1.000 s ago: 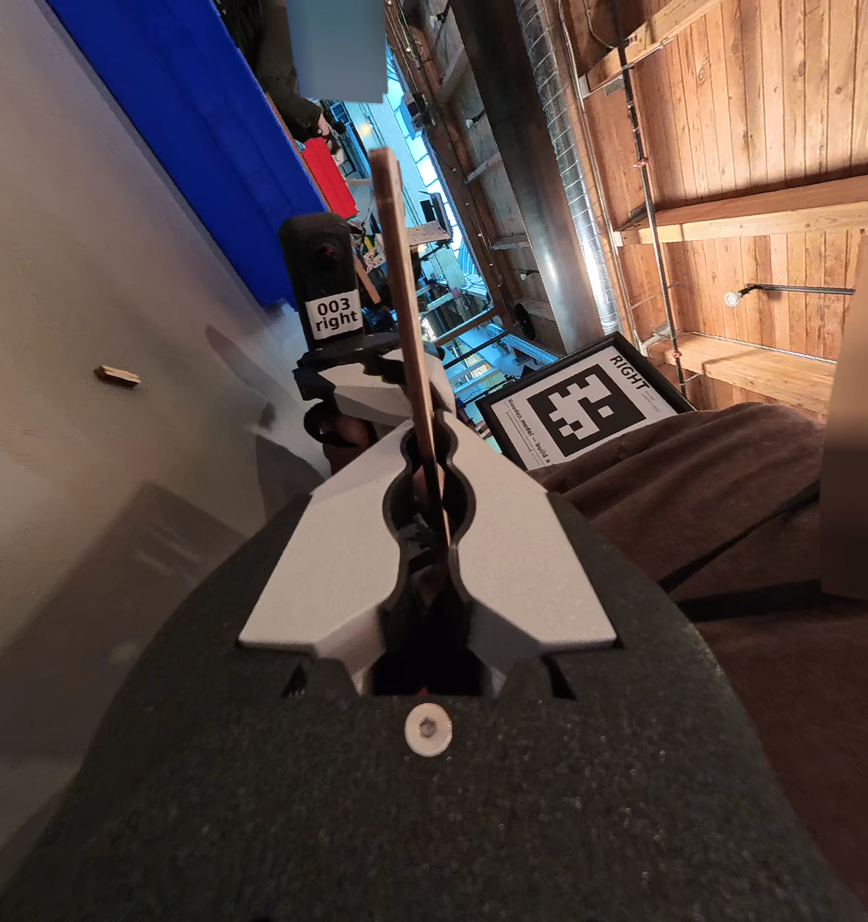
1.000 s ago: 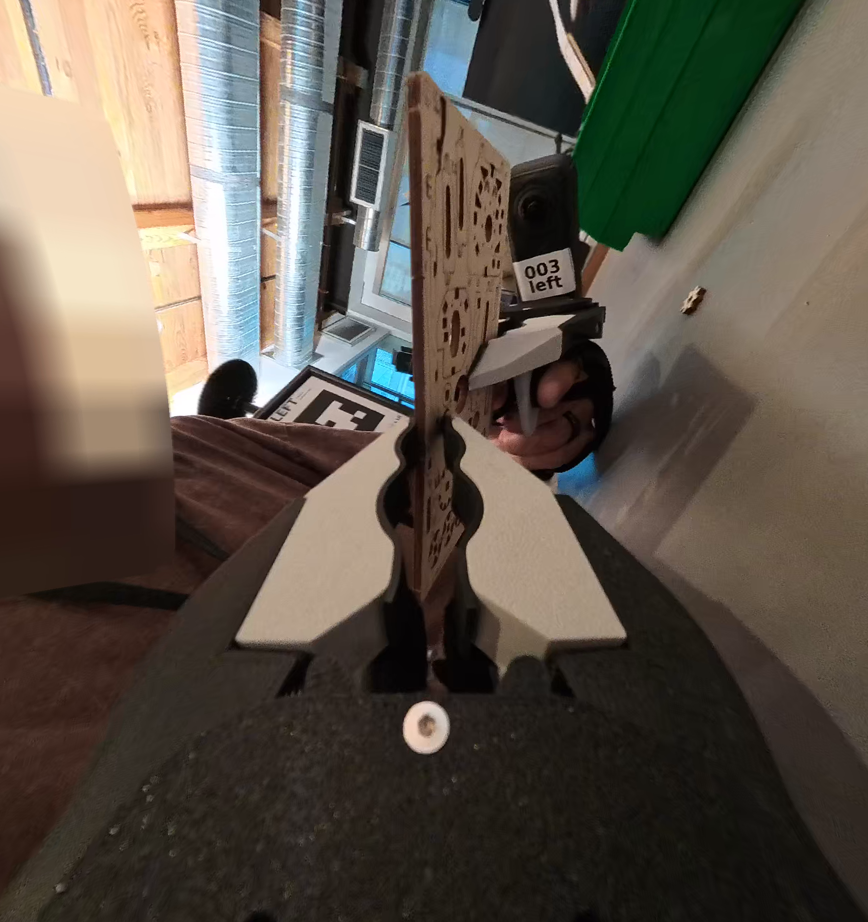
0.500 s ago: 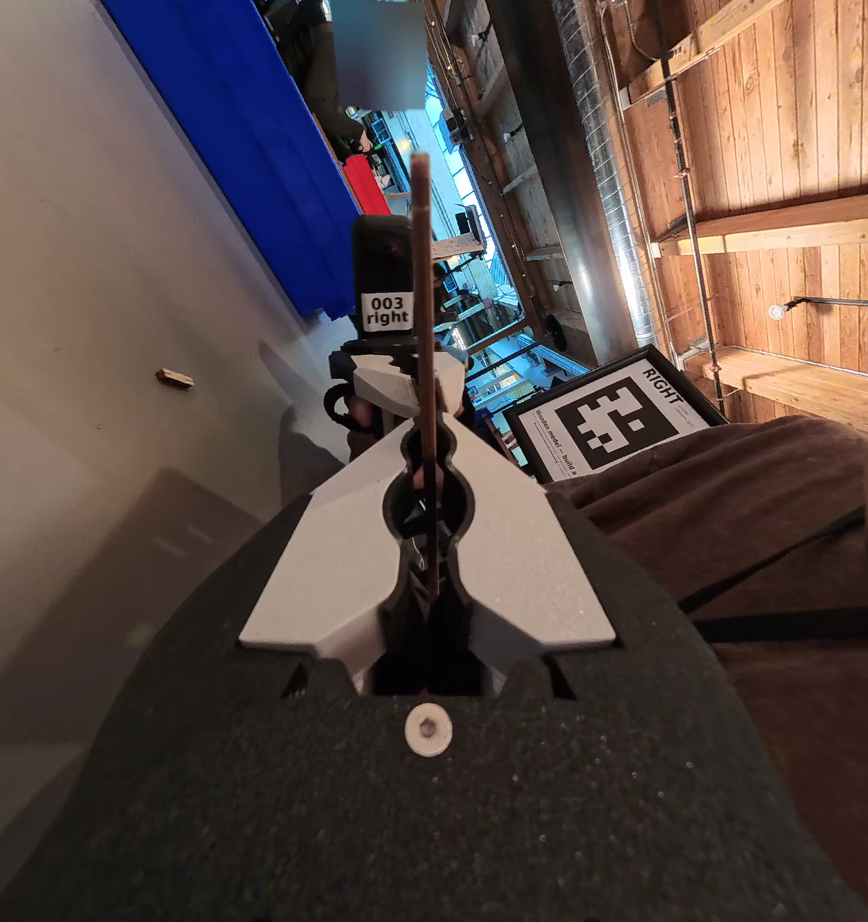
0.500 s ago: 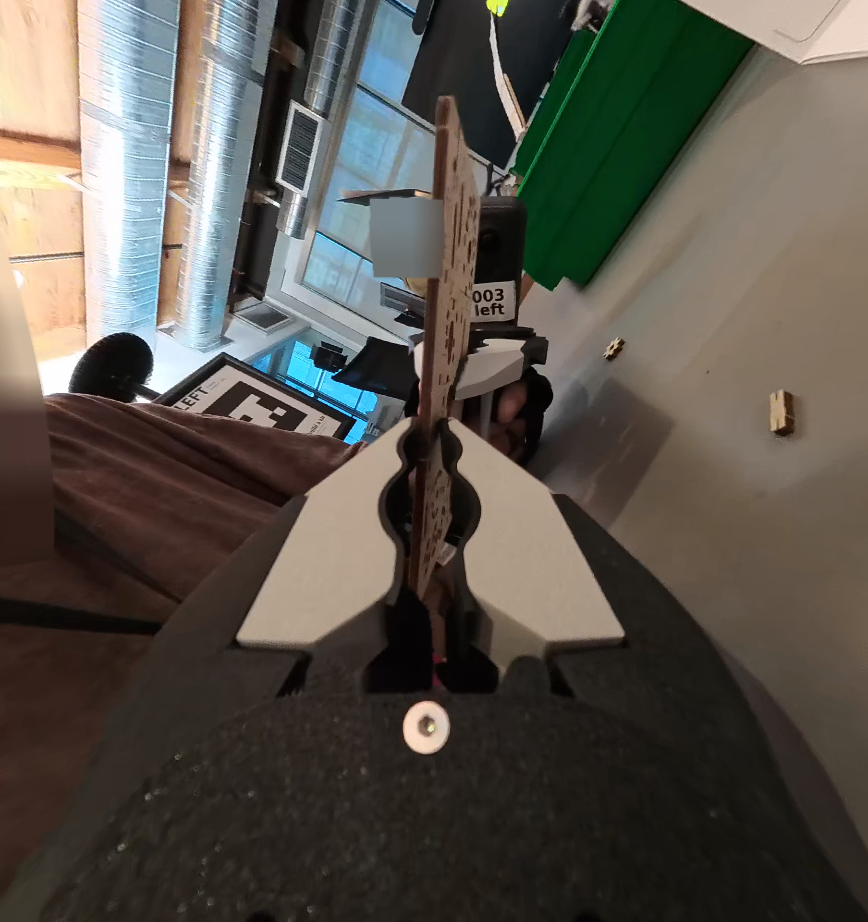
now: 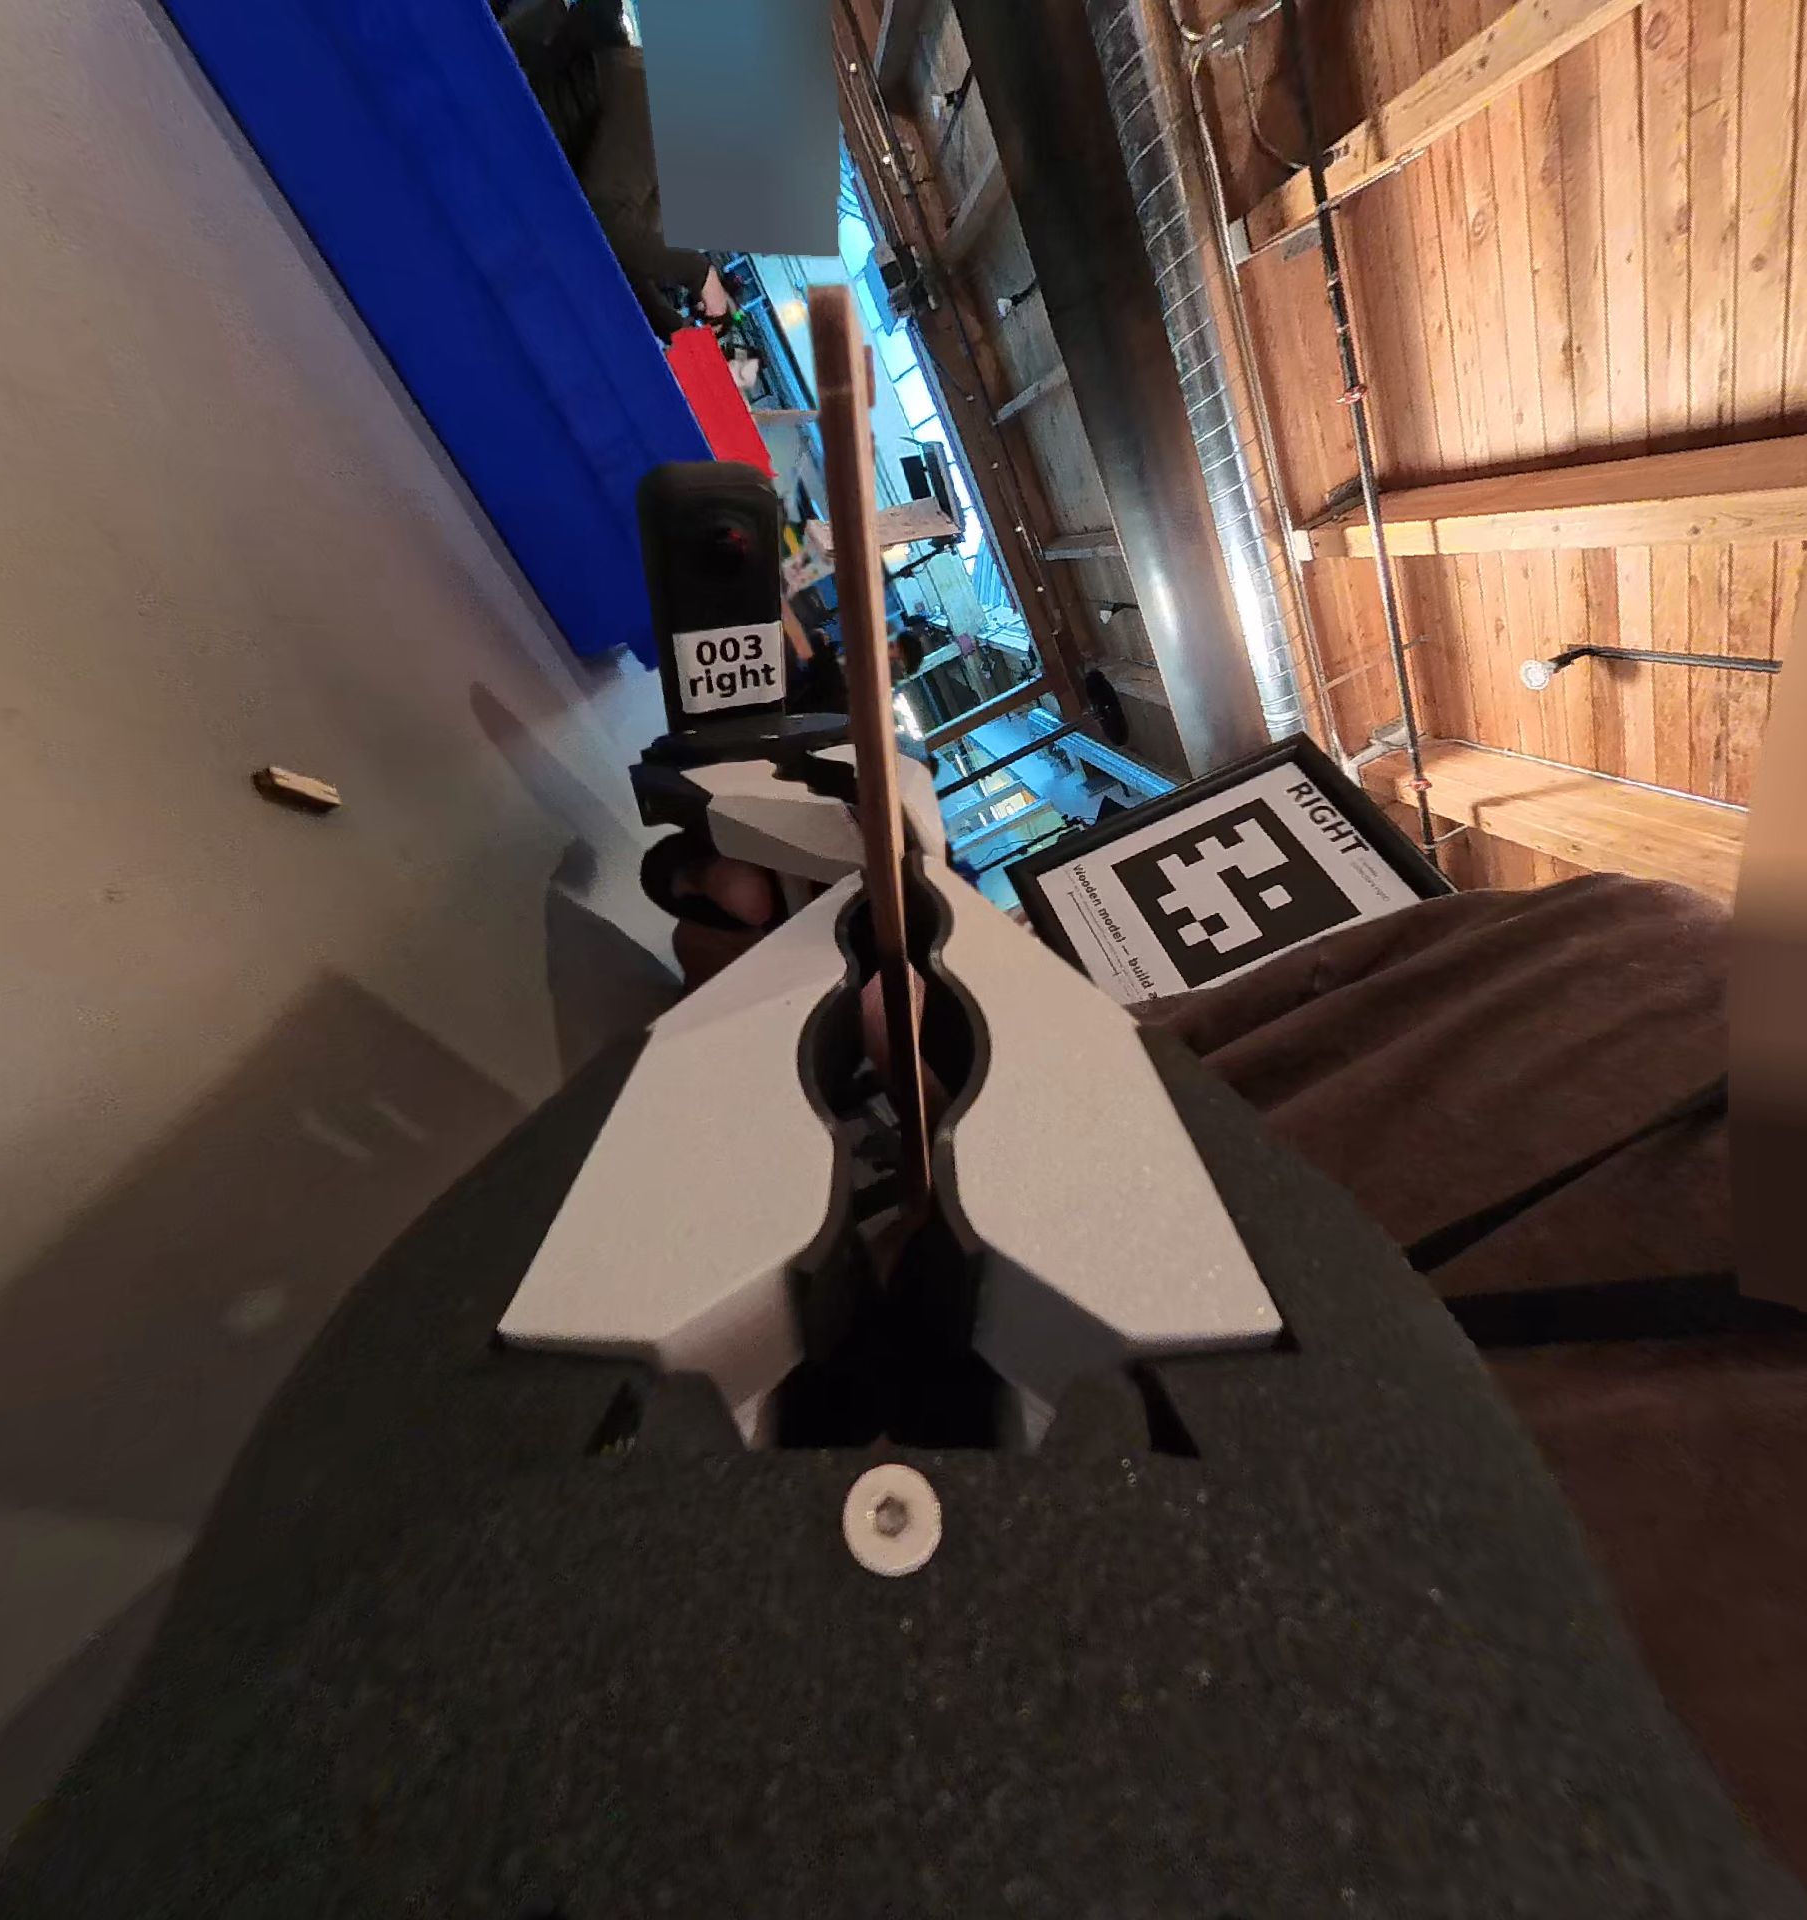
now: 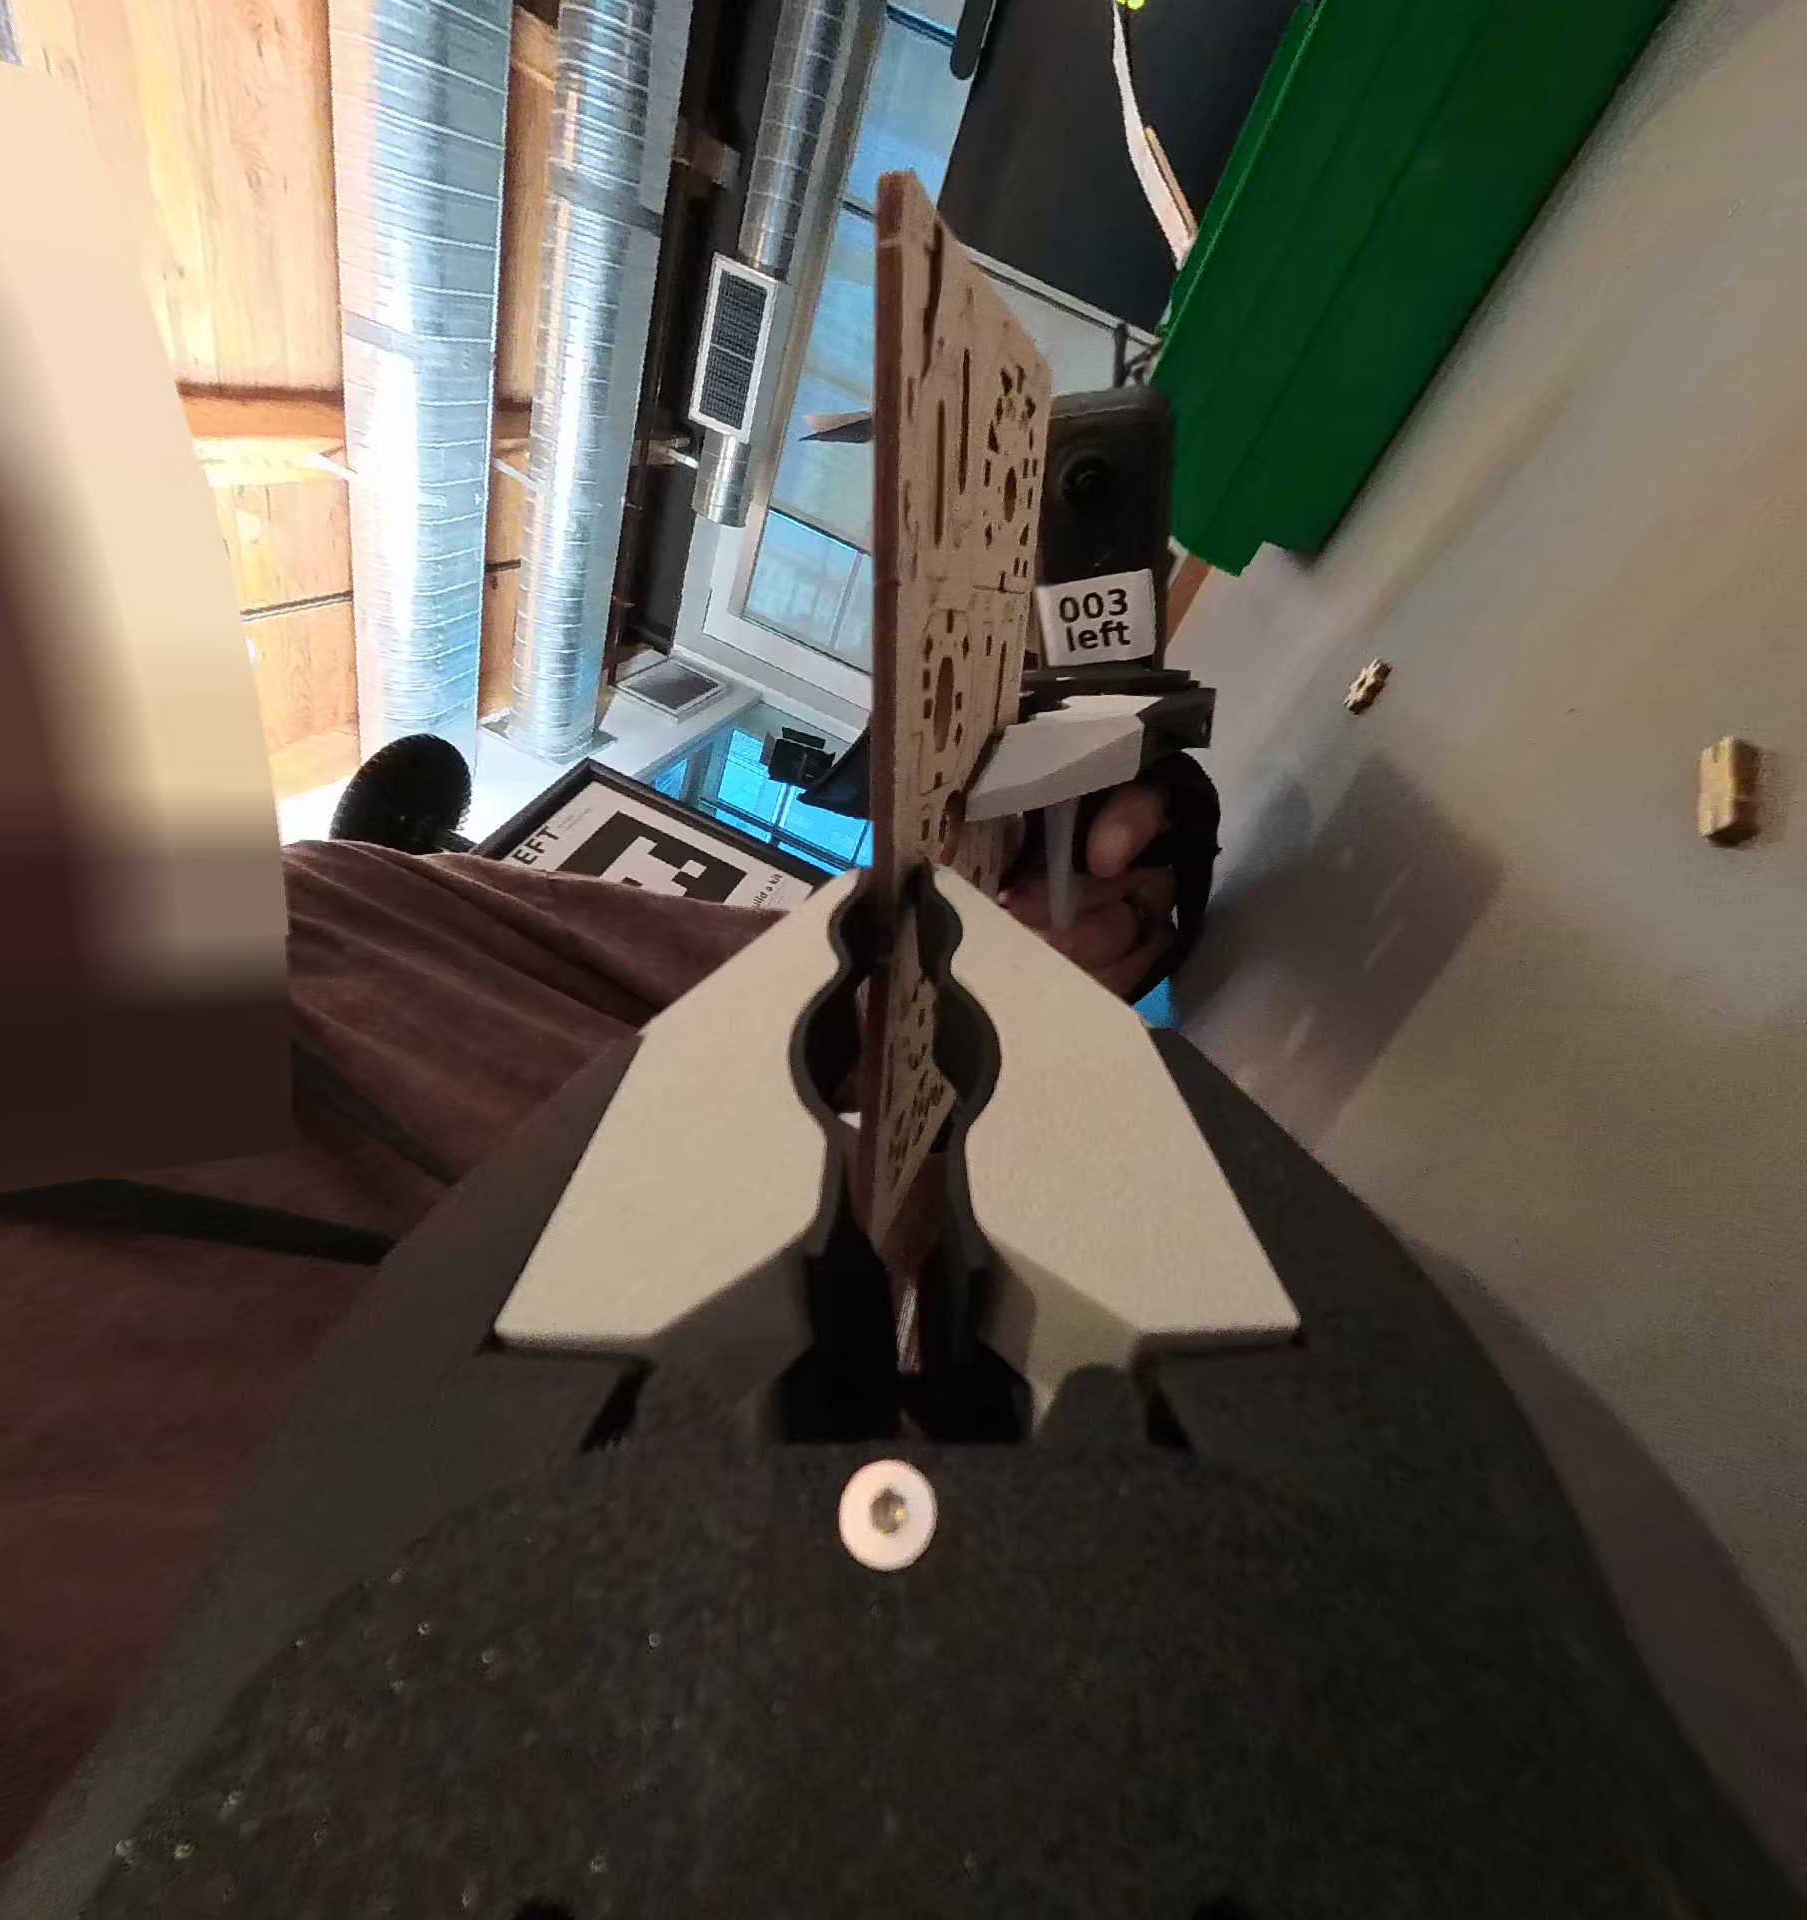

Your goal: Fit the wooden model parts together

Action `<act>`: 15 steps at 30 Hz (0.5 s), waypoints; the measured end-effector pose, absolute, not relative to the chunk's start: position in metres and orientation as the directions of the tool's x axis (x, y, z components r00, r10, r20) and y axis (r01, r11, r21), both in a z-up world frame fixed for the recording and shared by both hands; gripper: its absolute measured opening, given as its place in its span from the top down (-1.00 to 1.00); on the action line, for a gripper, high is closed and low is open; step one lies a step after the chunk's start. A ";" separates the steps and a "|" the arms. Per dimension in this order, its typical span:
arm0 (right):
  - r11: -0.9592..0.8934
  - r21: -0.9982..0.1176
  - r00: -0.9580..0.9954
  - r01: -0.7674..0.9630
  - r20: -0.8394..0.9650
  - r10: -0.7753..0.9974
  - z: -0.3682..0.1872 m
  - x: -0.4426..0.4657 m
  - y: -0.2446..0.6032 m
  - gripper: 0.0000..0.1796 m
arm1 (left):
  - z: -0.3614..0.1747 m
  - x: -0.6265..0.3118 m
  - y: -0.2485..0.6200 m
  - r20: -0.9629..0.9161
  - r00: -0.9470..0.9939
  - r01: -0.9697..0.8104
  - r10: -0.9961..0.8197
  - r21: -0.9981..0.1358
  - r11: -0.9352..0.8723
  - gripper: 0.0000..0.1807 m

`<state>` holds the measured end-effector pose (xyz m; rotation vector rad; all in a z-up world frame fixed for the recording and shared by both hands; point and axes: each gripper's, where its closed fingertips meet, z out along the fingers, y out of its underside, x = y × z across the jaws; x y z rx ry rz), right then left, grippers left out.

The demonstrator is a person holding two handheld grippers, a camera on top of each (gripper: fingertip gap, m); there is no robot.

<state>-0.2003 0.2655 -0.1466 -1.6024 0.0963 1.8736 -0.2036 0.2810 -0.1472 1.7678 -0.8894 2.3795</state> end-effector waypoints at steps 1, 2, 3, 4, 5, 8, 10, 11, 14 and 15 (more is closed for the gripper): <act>-0.779 -0.354 -0.021 -0.518 -0.905 0.425 -0.147 -0.201 0.266 0.92 | -0.148 -0.204 0.282 0.890 -0.339 -0.358 -0.304 -0.421 -0.834 0.99; -0.780 -0.363 0.014 -0.510 -0.910 0.414 -0.151 -0.200 0.268 0.92 | -0.150 -0.204 0.283 0.891 -0.328 -0.359 -0.314 -0.425 -0.831 0.99; -0.776 -0.398 0.091 -0.490 -0.908 0.408 -0.158 -0.199 0.270 0.94 | -0.154 -0.204 0.284 0.892 -0.303 -0.363 -0.336 -0.434 -0.825 1.00; -0.768 -0.449 0.186 -0.457 -0.892 0.411 -0.165 -0.197 0.272 0.96 | -0.159 -0.203 0.285 0.891 -0.271 -0.374 -0.365 -0.446 -0.813 0.99; -0.757 -0.498 0.267 -0.424 -0.867 0.421 -0.169 -0.196 0.273 0.96 | -0.162 -0.202 0.285 0.886 -0.250 -0.383 -0.390 -0.461 -0.801 0.99; -0.725 -0.581 0.422 -0.369 -0.800 0.426 -0.178 -0.195 0.275 0.91 | -0.167 -0.202 0.287 0.877 -0.216 -0.384 -0.429 -0.481 -0.788 0.99; -0.722 -0.595 0.489 -0.353 -0.775 0.400 -0.186 -0.191 0.277 0.88 | -0.173 -0.201 0.287 0.871 -0.183 -0.388 -0.456 -0.490 -0.781 0.99; -0.719 -0.609 0.522 -0.334 -0.755 0.396 -0.189 -0.190 0.277 0.87 | -0.175 -0.200 0.287 0.867 -0.170 -0.390 -0.469 -0.496 -0.776 0.99; -0.727 -0.640 0.619 -0.249 -0.682 0.389 -0.202 -0.188 0.275 0.84 | -0.184 -0.199 0.285 0.847 -0.121 -0.407 -0.518 -0.518 -0.752 0.99; -0.730 -0.641 0.627 -0.238 -0.675 0.388 -0.205 -0.187 0.274 0.84 | -0.186 -0.198 0.284 0.842 -0.110 -0.416 -0.528 -0.521 -0.745 0.98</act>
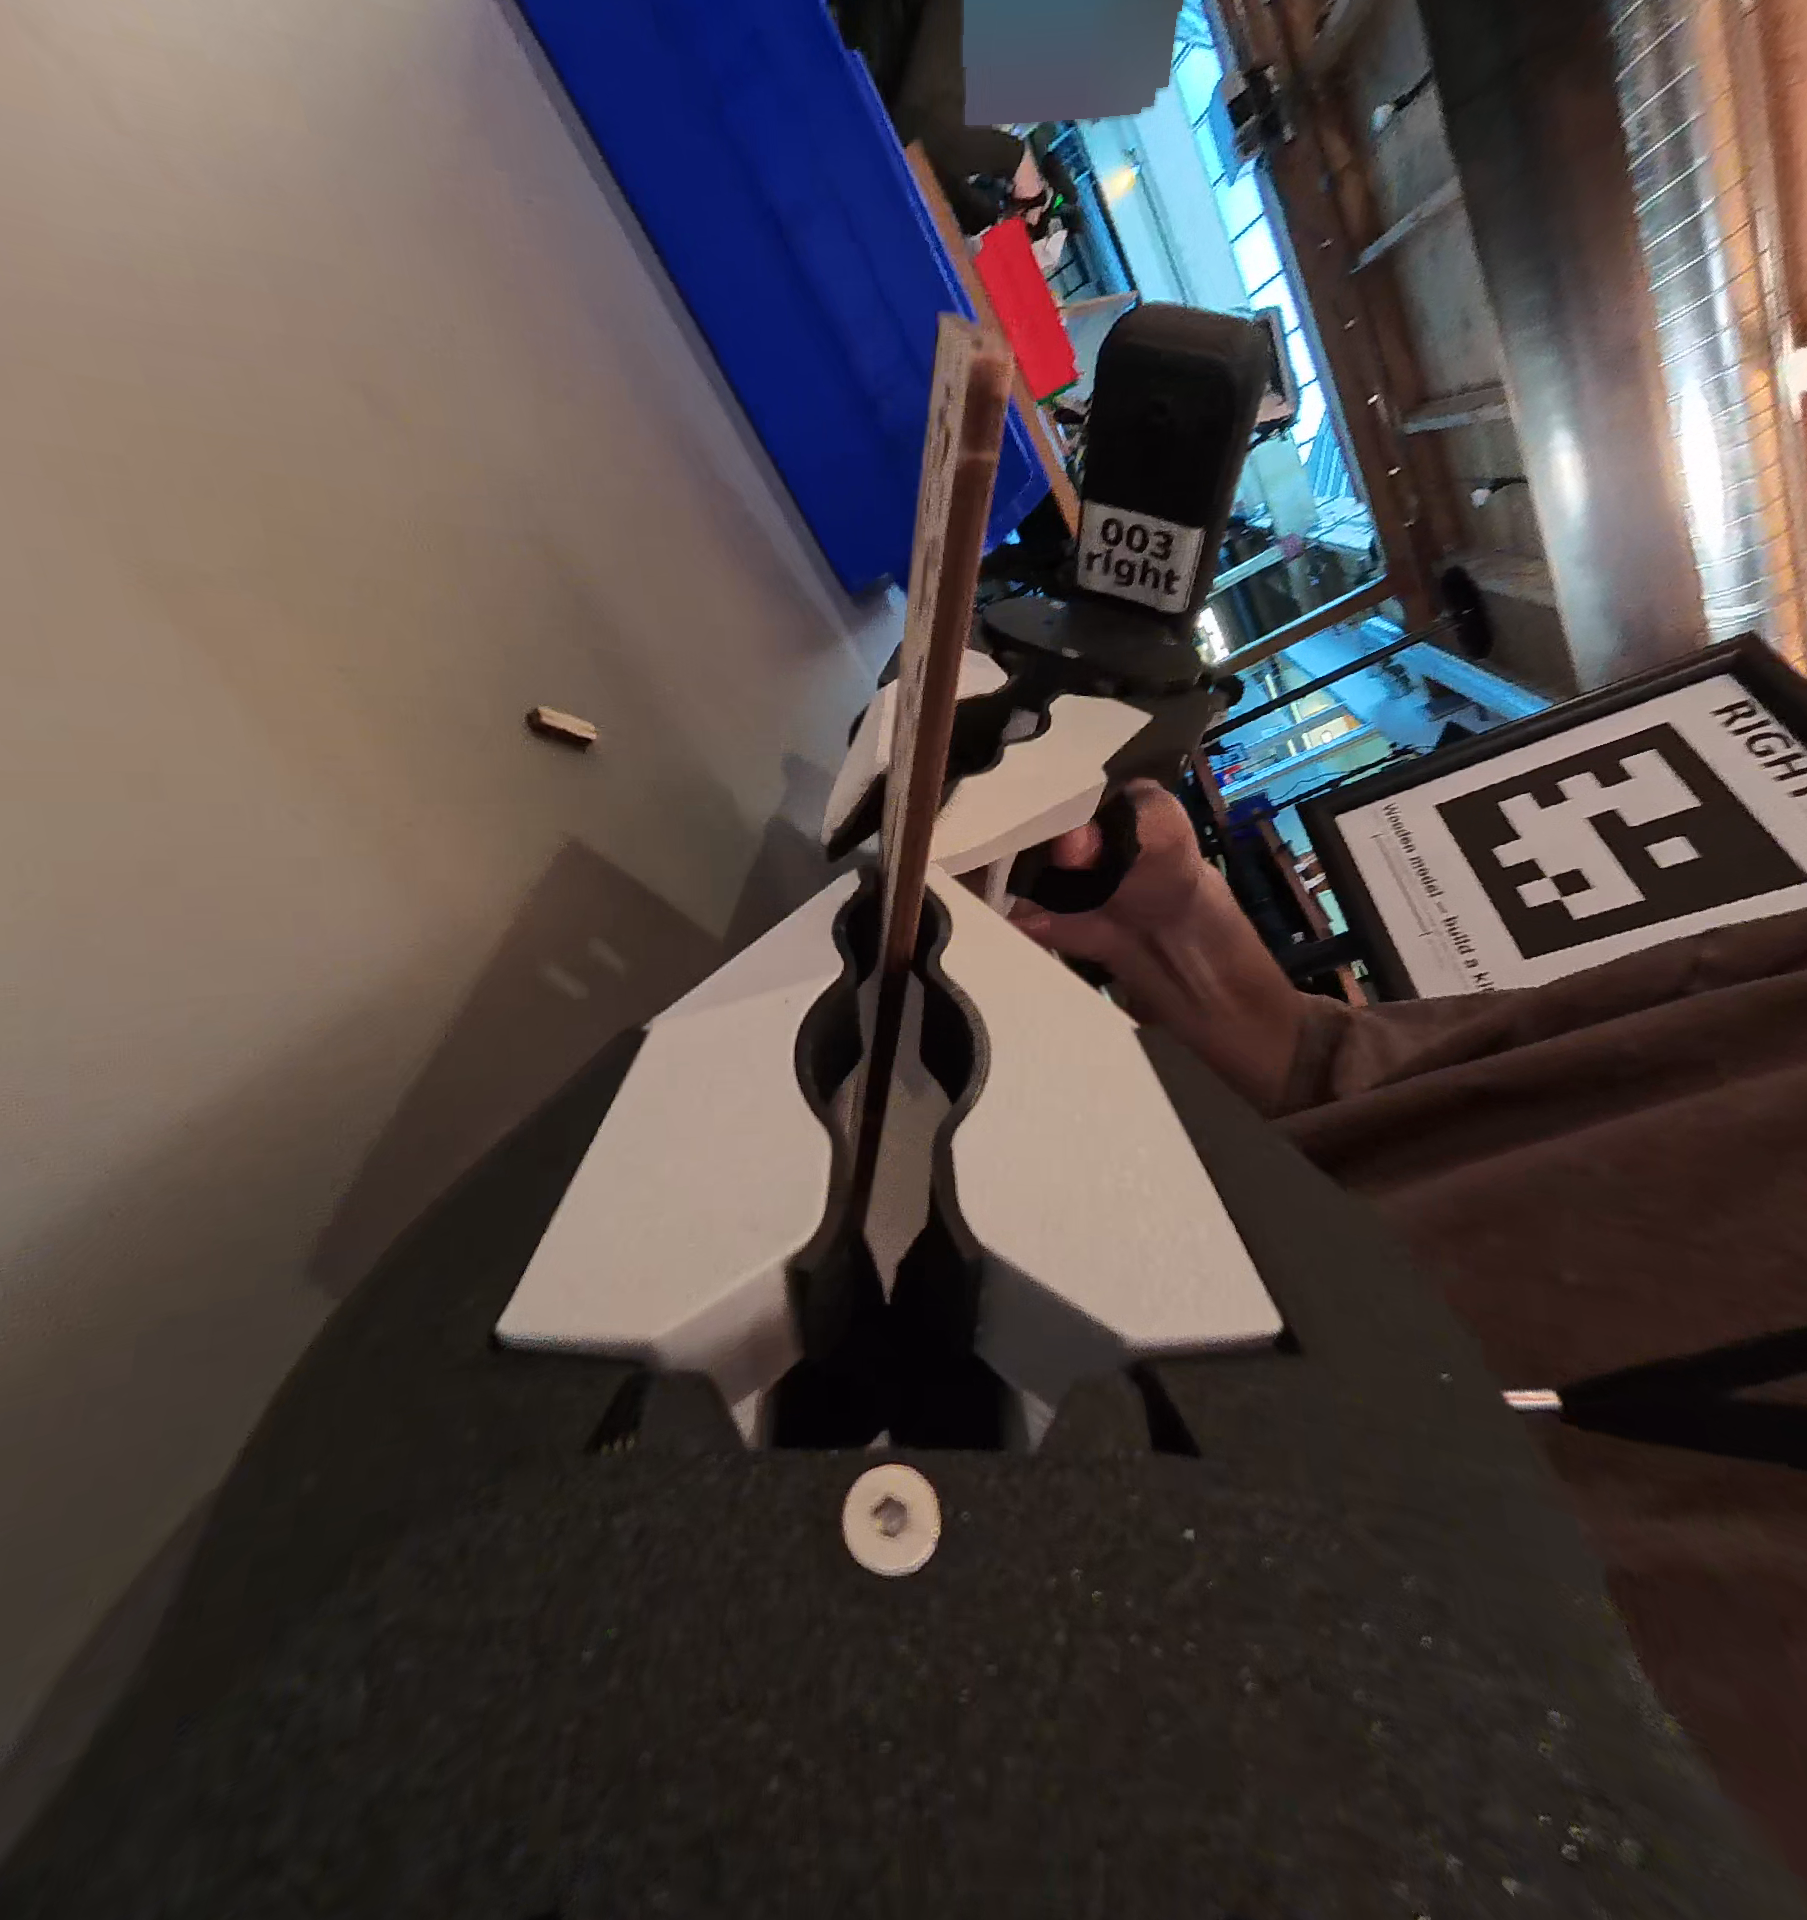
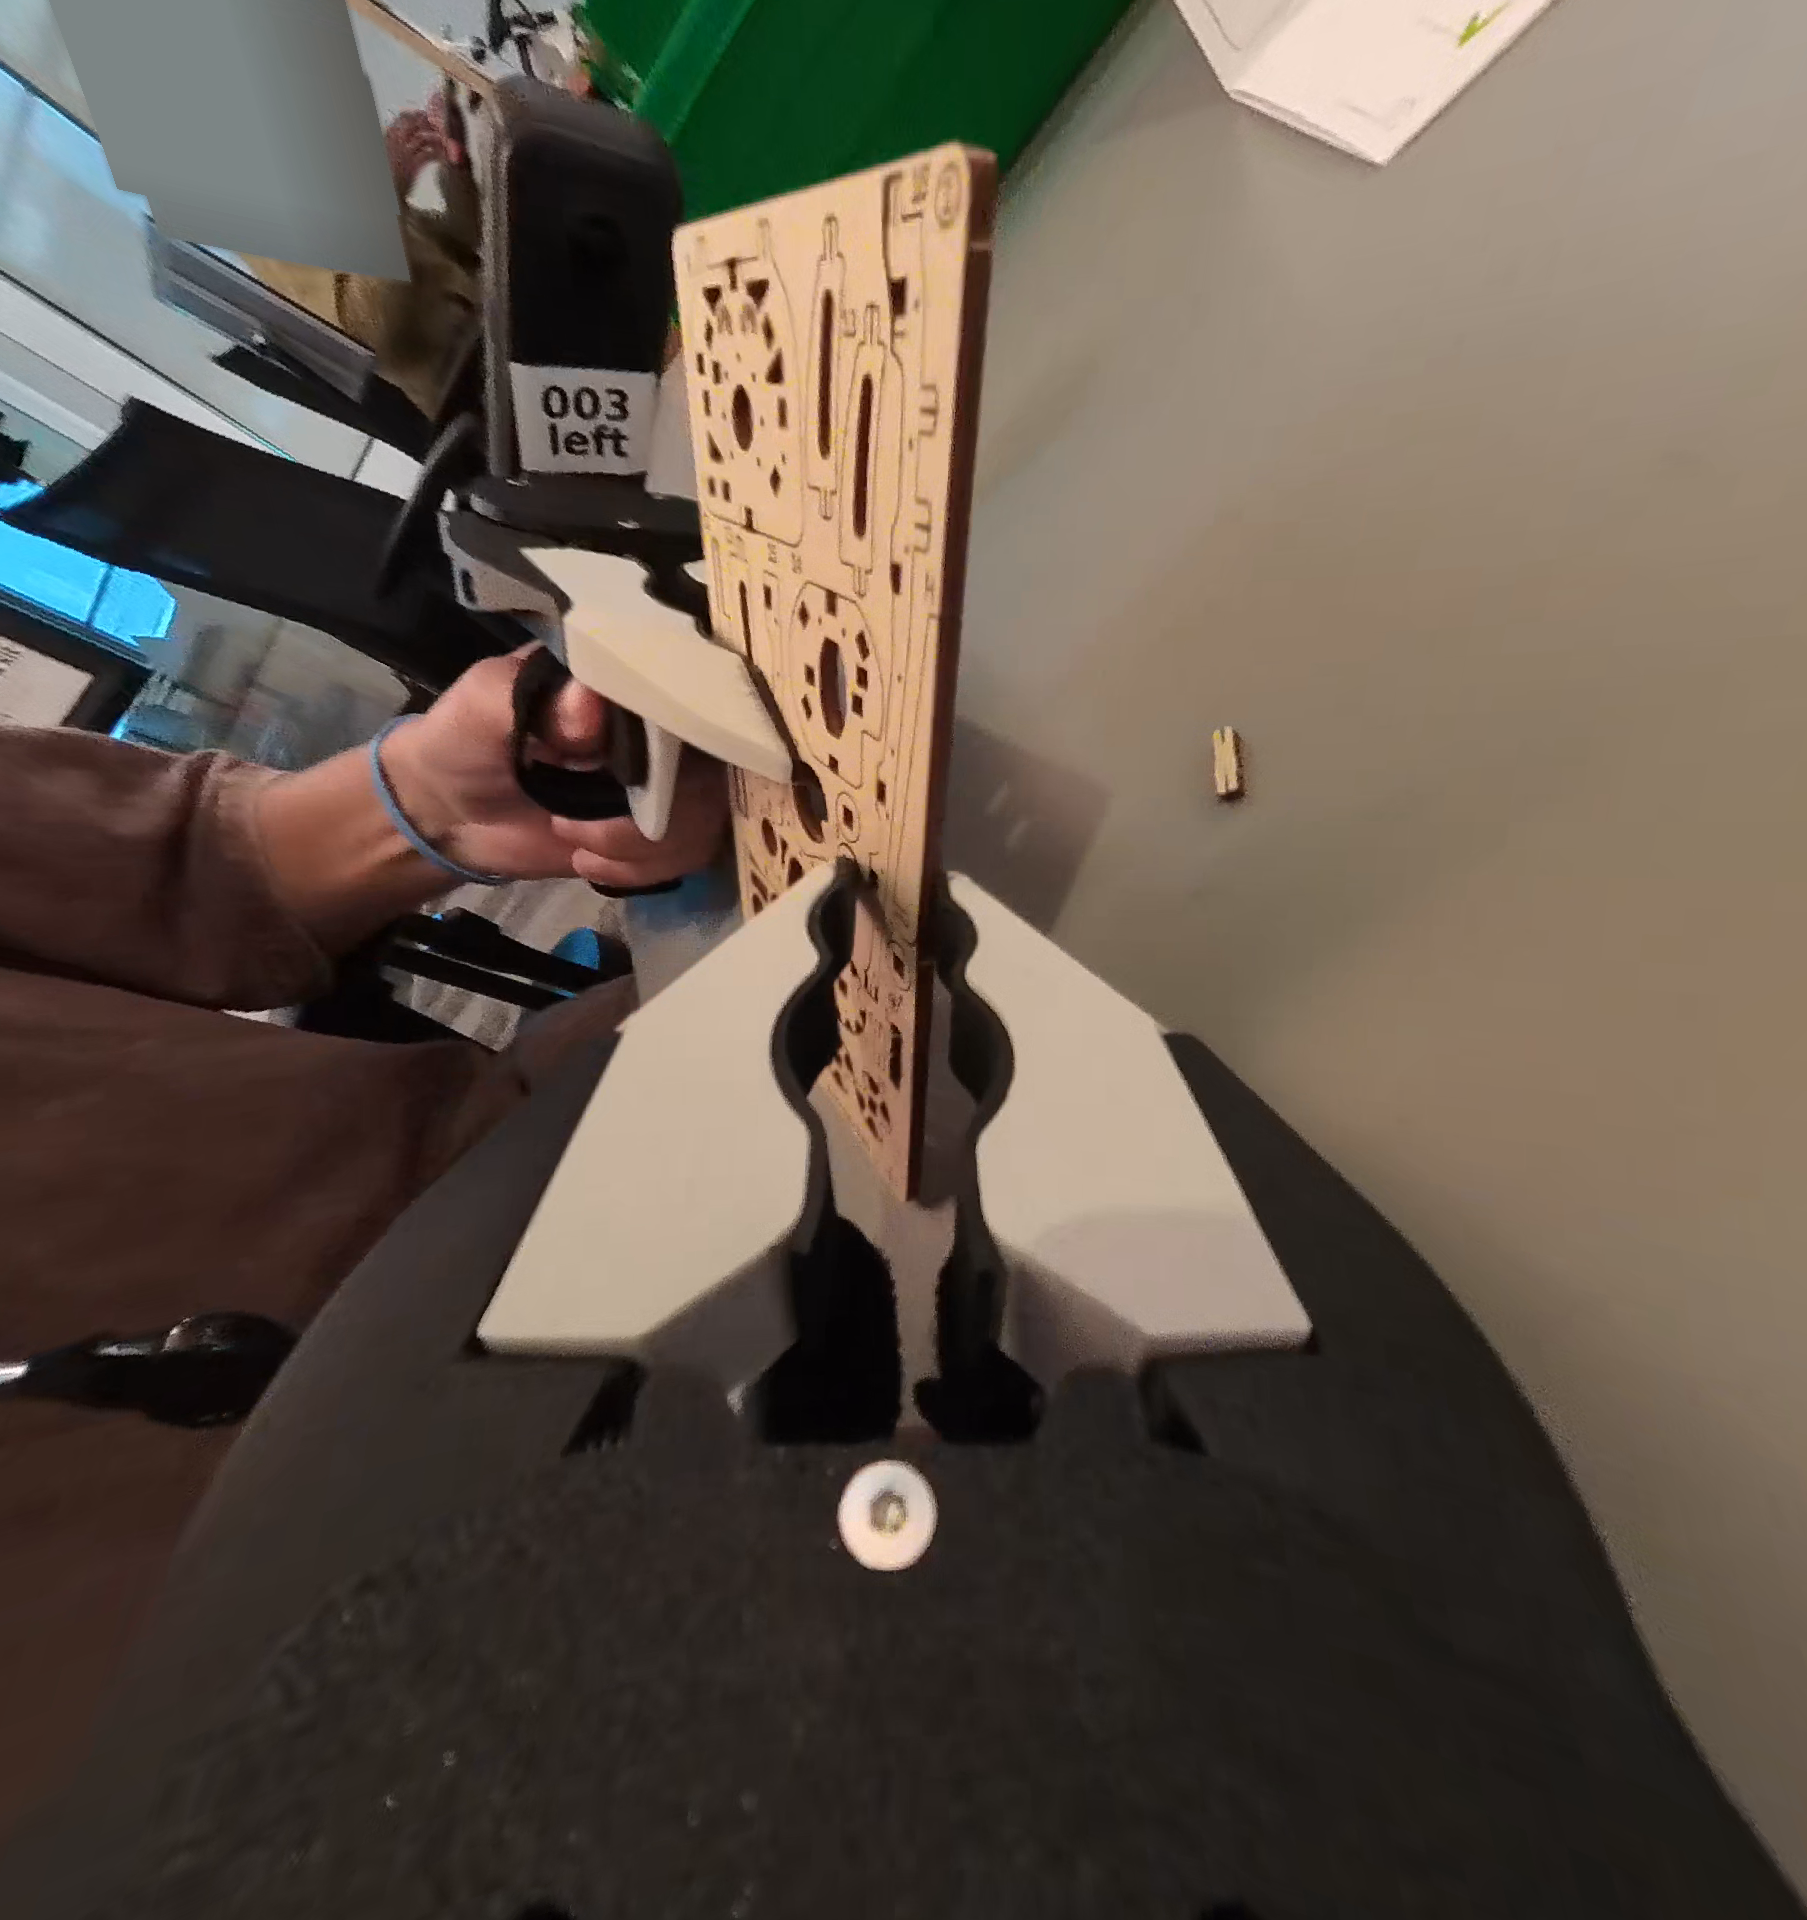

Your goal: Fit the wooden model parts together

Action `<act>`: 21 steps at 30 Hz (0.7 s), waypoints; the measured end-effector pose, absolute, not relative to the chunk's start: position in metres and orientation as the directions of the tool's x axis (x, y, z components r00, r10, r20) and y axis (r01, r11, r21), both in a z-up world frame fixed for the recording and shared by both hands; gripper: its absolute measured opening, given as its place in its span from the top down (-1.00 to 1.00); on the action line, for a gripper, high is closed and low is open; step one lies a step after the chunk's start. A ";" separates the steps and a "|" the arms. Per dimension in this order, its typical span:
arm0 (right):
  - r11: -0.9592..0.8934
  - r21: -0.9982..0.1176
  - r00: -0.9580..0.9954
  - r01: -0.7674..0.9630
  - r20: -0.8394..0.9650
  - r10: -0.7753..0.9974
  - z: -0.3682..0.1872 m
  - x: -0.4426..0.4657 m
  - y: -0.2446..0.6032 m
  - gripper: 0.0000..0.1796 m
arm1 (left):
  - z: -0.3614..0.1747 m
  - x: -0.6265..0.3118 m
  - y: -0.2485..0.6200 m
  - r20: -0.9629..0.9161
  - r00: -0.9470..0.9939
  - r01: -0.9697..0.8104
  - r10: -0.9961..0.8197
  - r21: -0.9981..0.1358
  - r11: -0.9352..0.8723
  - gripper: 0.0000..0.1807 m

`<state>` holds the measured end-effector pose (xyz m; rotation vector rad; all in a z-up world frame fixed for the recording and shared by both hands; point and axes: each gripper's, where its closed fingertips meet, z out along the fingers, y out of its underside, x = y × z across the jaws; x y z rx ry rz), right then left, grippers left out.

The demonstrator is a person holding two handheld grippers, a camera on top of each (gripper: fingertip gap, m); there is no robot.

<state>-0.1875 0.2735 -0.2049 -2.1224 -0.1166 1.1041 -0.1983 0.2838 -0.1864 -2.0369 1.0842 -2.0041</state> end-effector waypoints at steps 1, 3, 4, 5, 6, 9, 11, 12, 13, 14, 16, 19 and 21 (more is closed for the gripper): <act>-0.741 -0.626 0.636 -0.243 -0.680 0.366 -0.209 -0.187 0.273 0.84 | -0.189 -0.198 0.283 0.840 -0.094 -0.423 -0.535 -0.520 -0.742 0.98; -0.749 -0.613 0.649 -0.250 -0.681 0.341 -0.214 -0.187 0.275 0.83 | -0.195 -0.197 0.285 0.836 -0.055 -0.429 -0.546 -0.513 -0.743 0.99; -0.753 -0.616 0.671 -0.233 -0.662 0.334 -0.218 -0.187 0.275 0.82 | -0.199 -0.197 0.286 0.839 -0.033 -0.433 -0.543 -0.502 -0.749 0.99; -0.753 -0.620 0.687 -0.220 -0.646 0.331 -0.219 -0.187 0.276 0.82 | -0.201 -0.198 0.286 0.838 -0.017 -0.435 -0.545 -0.497 -0.751 0.99; -0.756 -0.620 0.696 -0.211 -0.639 0.329 -0.220 -0.187 0.276 0.82 | -0.202 -0.198 0.287 0.840 -0.011 -0.436 -0.543 -0.493 -0.753 0.99; -0.762 -0.620 0.734 -0.190 -0.605 0.309 -0.223 -0.186 0.278 0.81 | -0.205 -0.198 0.288 0.838 0.014 -0.437 -0.545 -0.485 -0.757 0.98; -0.756 -0.627 0.751 -0.187 -0.588 0.302 -0.223 -0.186 0.279 0.81 | -0.205 -0.198 0.289 0.842 0.021 -0.435 -0.539 -0.478 -0.763 0.98; -0.761 -0.618 0.746 -0.198 -0.599 0.292 -0.223 -0.186 0.279 0.81 | -0.205 -0.198 0.290 0.844 0.021 -0.432 -0.537 -0.476 -0.766 0.98; -0.763 -0.613 0.745 -0.205 -0.604 0.285 -0.224 -0.186 0.280 0.81 | -0.206 -0.198 0.290 0.840 0.024 -0.432 -0.542 -0.480 -0.764 0.98; -0.763 -0.614 0.744 -0.205 -0.604 0.286 -0.224 -0.186 0.280 0.81 | -0.206 -0.198 0.290 0.840 0.026 -0.432 -0.543 -0.480 -0.764 0.98; -0.771 -0.595 0.729 -0.229 -0.629 0.269 -0.224 -0.187 0.280 0.81 | -0.206 -0.198 0.291 0.836 0.028 -0.431 -0.548 -0.485 -0.761 0.98; -0.766 -0.575 0.651 -0.287 -0.704 0.285 -0.217 -0.186 0.280 0.82 | -0.201 -0.197 0.291 0.842 -0.006 -0.415 -0.539 -0.492 -0.765 0.99; -0.782 -0.524 0.568 -0.338 -0.776 0.274 -0.214 -0.186 0.276 0.81 | -0.200 -0.197 0.286 0.834 -0.024 -0.431 -0.551 -0.506 -0.747 0.98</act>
